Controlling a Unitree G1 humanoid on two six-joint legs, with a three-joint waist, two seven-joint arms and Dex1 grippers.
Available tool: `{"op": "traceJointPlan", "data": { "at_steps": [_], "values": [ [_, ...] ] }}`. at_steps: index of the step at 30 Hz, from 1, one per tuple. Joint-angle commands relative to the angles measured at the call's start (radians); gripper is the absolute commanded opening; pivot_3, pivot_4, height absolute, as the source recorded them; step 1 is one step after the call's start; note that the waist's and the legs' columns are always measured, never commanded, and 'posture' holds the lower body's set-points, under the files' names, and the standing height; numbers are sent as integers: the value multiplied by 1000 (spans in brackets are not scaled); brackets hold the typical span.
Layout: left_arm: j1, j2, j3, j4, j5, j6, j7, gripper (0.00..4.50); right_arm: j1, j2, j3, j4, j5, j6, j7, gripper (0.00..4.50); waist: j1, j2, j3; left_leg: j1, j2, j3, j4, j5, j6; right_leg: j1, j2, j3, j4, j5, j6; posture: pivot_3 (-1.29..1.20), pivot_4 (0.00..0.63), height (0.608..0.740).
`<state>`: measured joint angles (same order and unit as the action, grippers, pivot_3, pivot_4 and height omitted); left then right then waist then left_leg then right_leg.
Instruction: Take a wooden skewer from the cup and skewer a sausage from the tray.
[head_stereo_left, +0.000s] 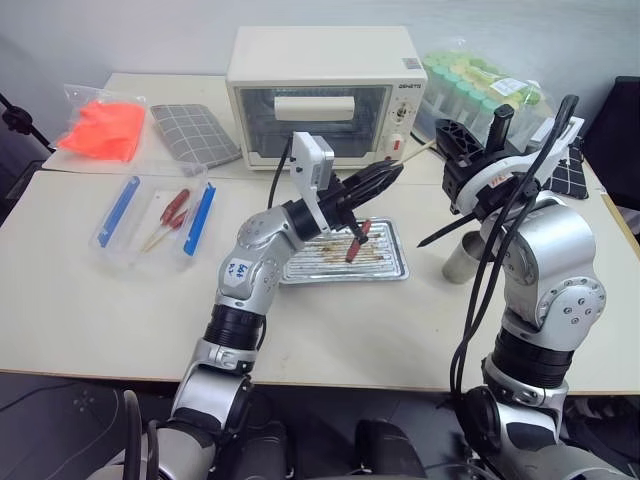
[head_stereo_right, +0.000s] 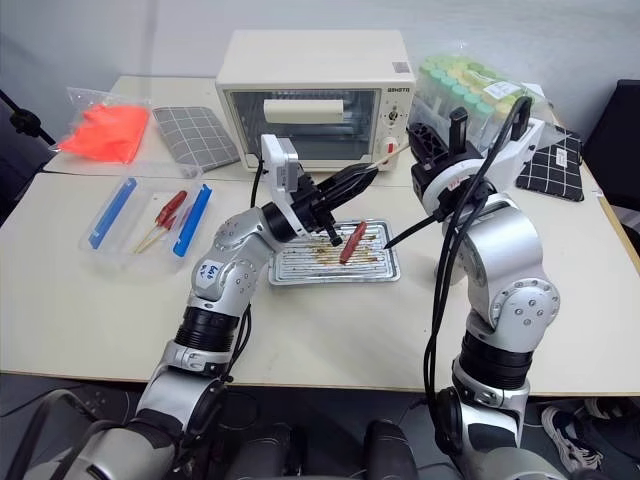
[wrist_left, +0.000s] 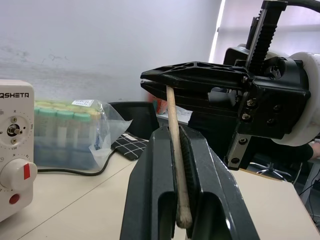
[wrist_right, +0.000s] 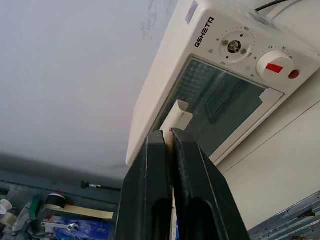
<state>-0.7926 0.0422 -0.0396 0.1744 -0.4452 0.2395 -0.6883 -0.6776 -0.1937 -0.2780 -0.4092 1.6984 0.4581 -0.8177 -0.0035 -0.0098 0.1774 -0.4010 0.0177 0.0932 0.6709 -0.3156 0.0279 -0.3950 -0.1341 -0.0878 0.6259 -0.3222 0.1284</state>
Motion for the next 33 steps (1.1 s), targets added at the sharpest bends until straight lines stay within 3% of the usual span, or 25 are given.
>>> {"op": "traceJointPlan", "data": {
  "at_steps": [1,4,7,10,11,14,17,21,23,28,33],
  "values": [
    [-19,7,21,-23,-1,-10,11,35,15,-49,8,-60,4,14,26,0,0,0,0,0,0,0,0,0,0,0,0,0,0,0,0,0,150,740],
    [-11,38,33,-36,-2,3,6,35,21,-84,14,-52,3,34,46,0,0,0,0,-1,0,-1,1,0,0,0,0,-1,0,0,0,0,150,740],
    [13,100,45,-62,-1,22,-18,0,14,-157,31,-23,14,89,88,692,-3,0,0,-2,0,-1,2,0,0,0,0,-2,0,0,0,0,150,740],
    [37,162,58,-87,-8,38,-34,0,-12,-253,57,33,-13,167,150,1668,-3,0,0,-1,1,-1,2,0,0,0,0,-2,0,0,0,0,150,740],
    [46,183,65,-95,-10,44,-39,0,-24,-282,63,57,-24,192,175,1668,-3,0,0,-2,1,-2,2,0,0,0,0,-2,0,0,0,0,150,740],
    [73,255,91,-127,-18,74,-54,0,-90,-408,117,155,-147,302,342,1668,-1,0,0,-2,1,-2,3,0,0,0,0,-2,0,0,0,0,150,740],
    [107,319,106,-176,-27,105,-73,0,-161,-546,247,213,-385,379,607,1668,1,1,0,-3,1,-2,4,0,1,0,0,-2,0,0,0,0,150,740],
    [164,422,132,-253,-52,154,-119,0,-258,-641,442,302,-711,353,965,2590,-1,1,1,-3,1,-2,4,-1,1,-1,0,-3,0,0,0,0,150,740],
    [200,490,152,-297,-71,187,-156,0,-335,-658,586,380,-931,245,1179,3165,-4,1,1,-3,1,-1,4,-1,1,-1,0,-3,0,0,0,0,150,740],
    [292,640,209,-396,-127,260,-236,0,-482,-580,816,681,-1341,-128,1604,3165,-24,1,2,-4,0,-1,3,-1,0,-3,0,-2,0,0,0,0,150,740],
    [384,761,280,-454,-158,290,-299,0,-529,-478,948,1001,-1633,-593,1884,3165,-29,1,2,-4,0,-1,4,-1,0,-2,-1,-3,0,0,0,0,150,740]
  ]
}}
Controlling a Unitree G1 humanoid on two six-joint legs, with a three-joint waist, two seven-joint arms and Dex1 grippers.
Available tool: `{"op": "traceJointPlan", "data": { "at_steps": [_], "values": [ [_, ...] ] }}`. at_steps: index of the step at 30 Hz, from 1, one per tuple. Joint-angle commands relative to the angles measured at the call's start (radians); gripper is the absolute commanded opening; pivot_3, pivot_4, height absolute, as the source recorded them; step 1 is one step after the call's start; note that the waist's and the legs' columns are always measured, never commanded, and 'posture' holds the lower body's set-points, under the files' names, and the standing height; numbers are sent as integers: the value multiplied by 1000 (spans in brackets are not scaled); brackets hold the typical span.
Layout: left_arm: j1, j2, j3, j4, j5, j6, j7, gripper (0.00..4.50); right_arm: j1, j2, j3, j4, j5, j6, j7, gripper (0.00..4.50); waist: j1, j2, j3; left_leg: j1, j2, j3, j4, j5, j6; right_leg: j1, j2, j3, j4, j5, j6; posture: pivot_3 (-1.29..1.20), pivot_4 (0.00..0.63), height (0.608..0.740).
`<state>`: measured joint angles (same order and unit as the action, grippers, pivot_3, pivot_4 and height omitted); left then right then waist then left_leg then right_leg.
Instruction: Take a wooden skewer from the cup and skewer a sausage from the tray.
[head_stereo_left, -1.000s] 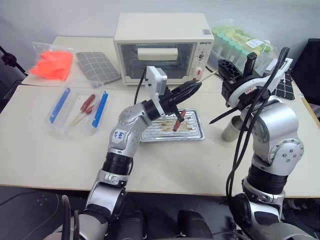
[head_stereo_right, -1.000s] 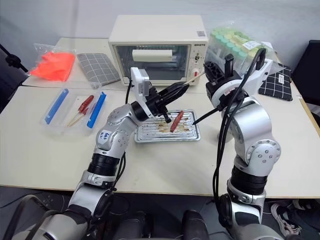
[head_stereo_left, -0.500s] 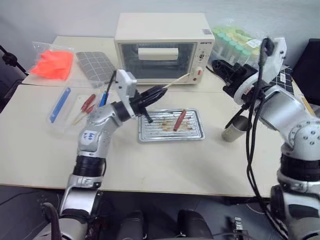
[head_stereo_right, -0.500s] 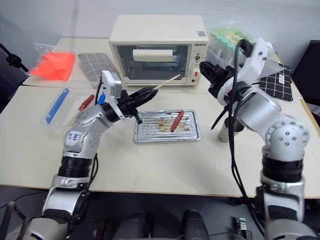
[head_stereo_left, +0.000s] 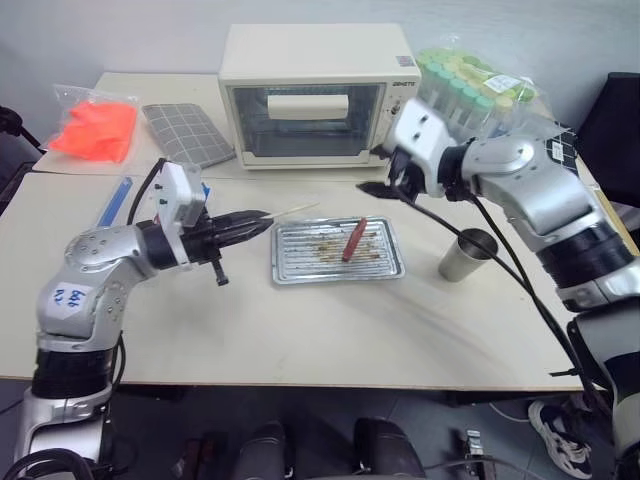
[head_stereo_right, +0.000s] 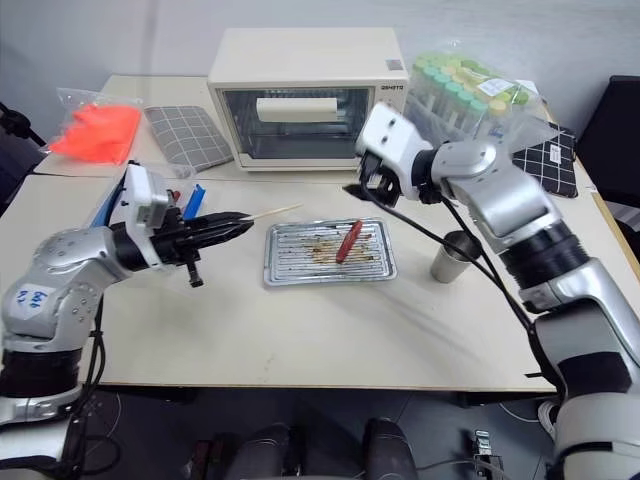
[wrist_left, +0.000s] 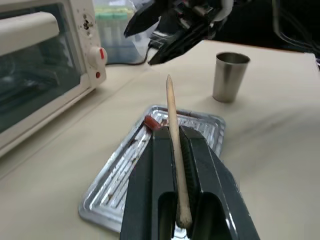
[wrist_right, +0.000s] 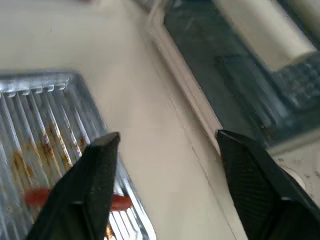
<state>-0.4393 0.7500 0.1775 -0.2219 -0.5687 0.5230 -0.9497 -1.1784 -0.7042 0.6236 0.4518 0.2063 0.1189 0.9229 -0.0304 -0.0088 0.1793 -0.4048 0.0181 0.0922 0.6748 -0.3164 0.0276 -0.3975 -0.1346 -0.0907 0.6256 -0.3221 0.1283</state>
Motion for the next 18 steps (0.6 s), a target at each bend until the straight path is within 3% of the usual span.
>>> {"op": "traceJointPlan", "data": {
  "at_steps": [1,7,18],
  "values": [
    [43,70,77,-64,-41,11,-42,0,-35,53,58,199,-182,-338,176,3165,-1,0,1,0,0,0,0,0,0,0,0,0,0,0,0,0,150,740],
    [87,104,134,-101,-64,31,-16,0,-69,166,50,473,-329,-635,265,3165,-3,1,2,0,0,-1,2,0,-1,1,0,-1,1,0,0,0,150,740],
    [165,87,176,-191,-103,55,56,0,-123,276,-45,667,-425,-726,273,3165,-10,1,2,0,2,-3,4,0,-3,2,1,-1,2,0,0,0,150,740]
  ]
}}
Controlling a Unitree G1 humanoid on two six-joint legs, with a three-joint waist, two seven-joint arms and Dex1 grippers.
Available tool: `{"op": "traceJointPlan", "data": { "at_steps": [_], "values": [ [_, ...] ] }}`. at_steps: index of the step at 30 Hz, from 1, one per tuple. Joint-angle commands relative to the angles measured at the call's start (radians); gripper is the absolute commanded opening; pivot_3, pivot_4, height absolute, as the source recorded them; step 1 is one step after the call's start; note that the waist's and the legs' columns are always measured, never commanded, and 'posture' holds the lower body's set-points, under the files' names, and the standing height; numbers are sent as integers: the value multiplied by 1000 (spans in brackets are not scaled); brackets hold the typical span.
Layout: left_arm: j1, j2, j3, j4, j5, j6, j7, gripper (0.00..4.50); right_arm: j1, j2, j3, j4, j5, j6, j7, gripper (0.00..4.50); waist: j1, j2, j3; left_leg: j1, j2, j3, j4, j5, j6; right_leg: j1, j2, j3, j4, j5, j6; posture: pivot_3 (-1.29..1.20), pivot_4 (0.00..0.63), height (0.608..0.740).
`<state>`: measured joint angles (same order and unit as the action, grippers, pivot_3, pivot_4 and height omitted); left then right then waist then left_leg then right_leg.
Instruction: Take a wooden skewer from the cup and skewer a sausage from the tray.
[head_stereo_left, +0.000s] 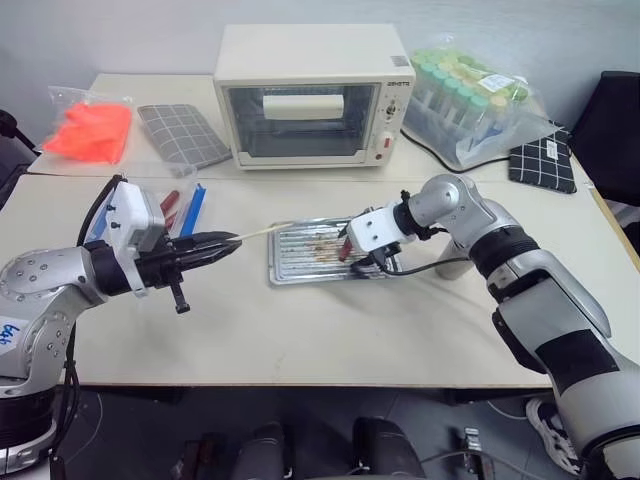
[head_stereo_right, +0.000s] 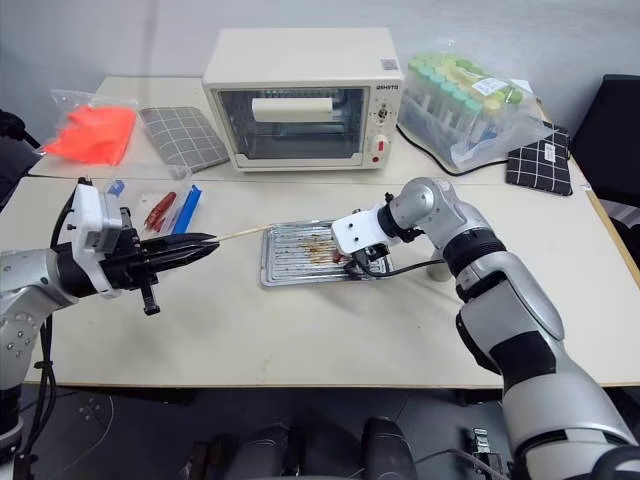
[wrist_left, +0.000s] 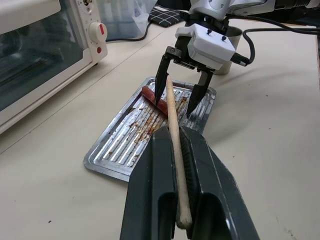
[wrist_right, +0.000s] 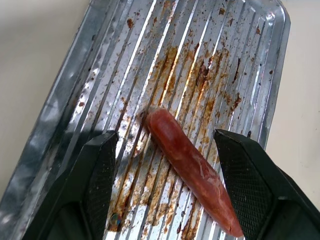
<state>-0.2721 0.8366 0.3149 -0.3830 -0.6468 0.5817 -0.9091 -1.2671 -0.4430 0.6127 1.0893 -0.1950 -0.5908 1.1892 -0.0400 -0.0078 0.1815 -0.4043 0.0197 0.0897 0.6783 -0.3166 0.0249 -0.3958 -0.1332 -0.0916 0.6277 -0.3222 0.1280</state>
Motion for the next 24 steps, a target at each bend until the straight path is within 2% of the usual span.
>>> {"op": "traceJointPlan", "data": {
  "at_steps": [1,9,13,15,24],
  "values": [
    [-2,2,39,-29,-26,-4,18,0,-40,22,-40,43,-30,-14,7,3165,0,0,0,0,0,0,0,0,0,0,0,0,0,0,0,0,150,740],
    [-26,-2,19,-34,-39,-2,46,0,-36,59,-56,136,-104,13,-21,3165,-4,0,0,2,0,0,1,0,0,2,0,0,0,0,0,0,150,740],
    [-31,-4,15,-36,-42,-1,53,0,-20,62,-89,139,-97,33,11,2326,-4,0,0,2,0,0,2,0,0,3,0,0,1,0,0,0,150,740],
    [-40,-7,8,-31,-42,-3,57,0,-11,61,-104,138,-95,47,19,1623,-5,0,0,2,0,-1,2,0,-1,3,0,0,1,0,0,0,150,740],
    [-65,-18,-13,-21,-38,-8,58,0,13,65,-141,129,-115,82,34,1623,-5,0,0,2,0,-1,2,0,-1,3,0,0,1,0,0,0,150,740]
  ]
}}
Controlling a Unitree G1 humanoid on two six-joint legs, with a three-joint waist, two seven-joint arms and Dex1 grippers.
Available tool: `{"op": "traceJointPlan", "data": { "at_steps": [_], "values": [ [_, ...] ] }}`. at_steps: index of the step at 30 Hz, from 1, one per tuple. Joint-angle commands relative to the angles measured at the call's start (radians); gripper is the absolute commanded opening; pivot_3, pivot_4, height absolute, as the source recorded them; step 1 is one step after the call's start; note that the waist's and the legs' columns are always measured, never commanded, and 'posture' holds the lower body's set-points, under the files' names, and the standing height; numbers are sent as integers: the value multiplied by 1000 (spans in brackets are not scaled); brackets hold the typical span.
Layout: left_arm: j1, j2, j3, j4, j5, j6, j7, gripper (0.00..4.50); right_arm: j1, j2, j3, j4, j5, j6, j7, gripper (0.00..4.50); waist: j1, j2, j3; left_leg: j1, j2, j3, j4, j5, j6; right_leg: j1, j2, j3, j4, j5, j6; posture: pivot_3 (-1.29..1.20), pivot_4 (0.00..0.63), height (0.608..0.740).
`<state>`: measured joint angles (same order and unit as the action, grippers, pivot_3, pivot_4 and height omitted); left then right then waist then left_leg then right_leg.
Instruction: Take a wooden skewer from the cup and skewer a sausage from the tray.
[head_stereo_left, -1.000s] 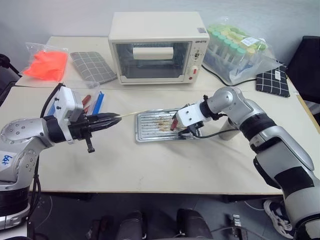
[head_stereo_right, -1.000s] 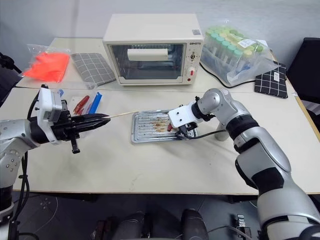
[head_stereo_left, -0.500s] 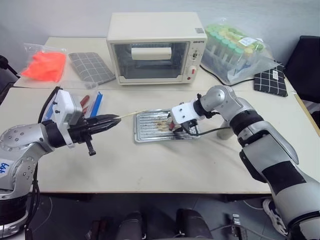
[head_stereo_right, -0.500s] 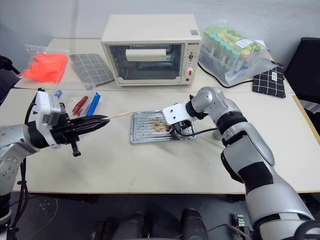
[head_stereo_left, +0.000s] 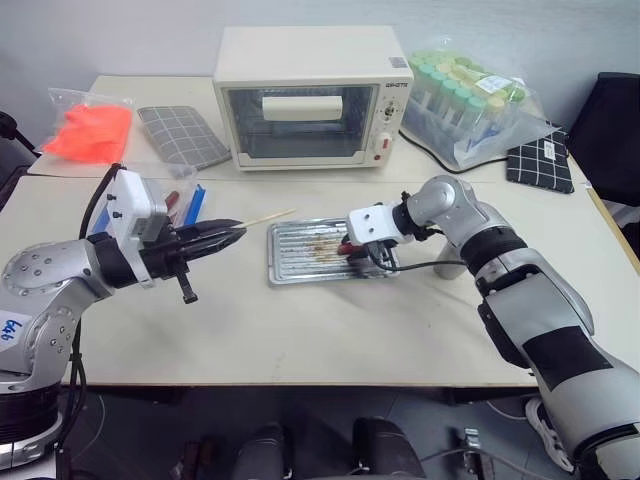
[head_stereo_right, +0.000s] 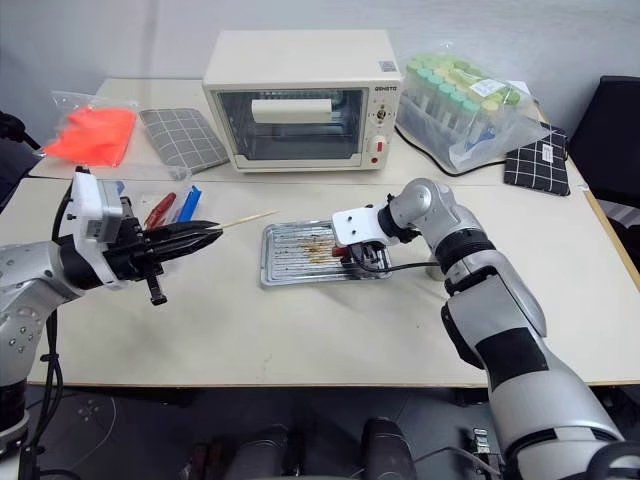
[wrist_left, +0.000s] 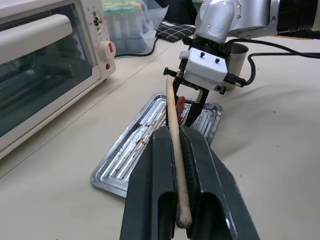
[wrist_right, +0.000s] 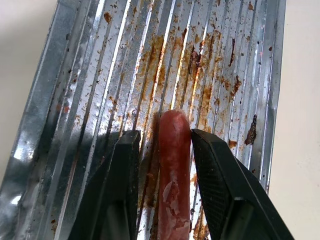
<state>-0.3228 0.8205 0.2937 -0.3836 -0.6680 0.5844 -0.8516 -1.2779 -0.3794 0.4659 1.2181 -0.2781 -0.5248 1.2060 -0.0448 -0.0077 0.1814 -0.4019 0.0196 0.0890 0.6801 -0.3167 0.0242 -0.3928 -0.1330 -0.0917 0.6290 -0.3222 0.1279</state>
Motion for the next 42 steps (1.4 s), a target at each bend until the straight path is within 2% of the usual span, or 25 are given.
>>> {"op": "traceJointPlan", "data": {
  "at_steps": [1,15,20,23,26,37,40,42],
  "values": [
    [-15,-3,7,-19,-16,-11,1,0,26,2,3,0,-32,21,21,1623,0,0,0,0,0,0,0,0,0,0,0,0,0,0,0,0,150,740],
    [-22,-15,-7,-14,-8,-19,-1,0,8,36,-95,24,14,338,96,1623,-7,0,0,0,0,0,0,0,0,0,0,0,0,0,0,0,150,740],
    [-24,-17,-10,-15,-7,-21,2,0,24,37,-104,12,9,382,121,1623,-6,0,0,0,0,-1,0,0,0,1,0,0,0,0,0,0,150,740],
    [-22,-17,-9,-15,-6,-22,2,0,32,35,-109,5,10,392,139,1018,-6,0,0,0,0,-1,0,0,0,1,0,0,0,0,0,0,150,740],
    [-25,-16,-10,-9,-5,-24,-1,0,35,33,-111,-2,8,392,141,206,-7,0,0,0,0,-1,0,0,0,1,0,0,0,0,0,0,150,740],
    [-55,-5,-45,49,9,-45,-51,0,55,16,-137,-75,37,421,175,149,-7,0,0,1,0,0,0,0,0,1,0,0,0,0,0,0,150,740],
    [-63,25,-61,79,20,-53,-106,0,60,-9,-151,-165,59,445,215,149,-7,0,0,0,0,0,0,0,0,1,0,0,0,0,0,0,150,740],
    [-68,63,-76,102,26,-61,-174,0,73,-45,-162,-300,87,508,284,149,-6,0,0,0,0,0,0,0,0,0,0,0,0,0,0,0,150,740]
  ]
}}
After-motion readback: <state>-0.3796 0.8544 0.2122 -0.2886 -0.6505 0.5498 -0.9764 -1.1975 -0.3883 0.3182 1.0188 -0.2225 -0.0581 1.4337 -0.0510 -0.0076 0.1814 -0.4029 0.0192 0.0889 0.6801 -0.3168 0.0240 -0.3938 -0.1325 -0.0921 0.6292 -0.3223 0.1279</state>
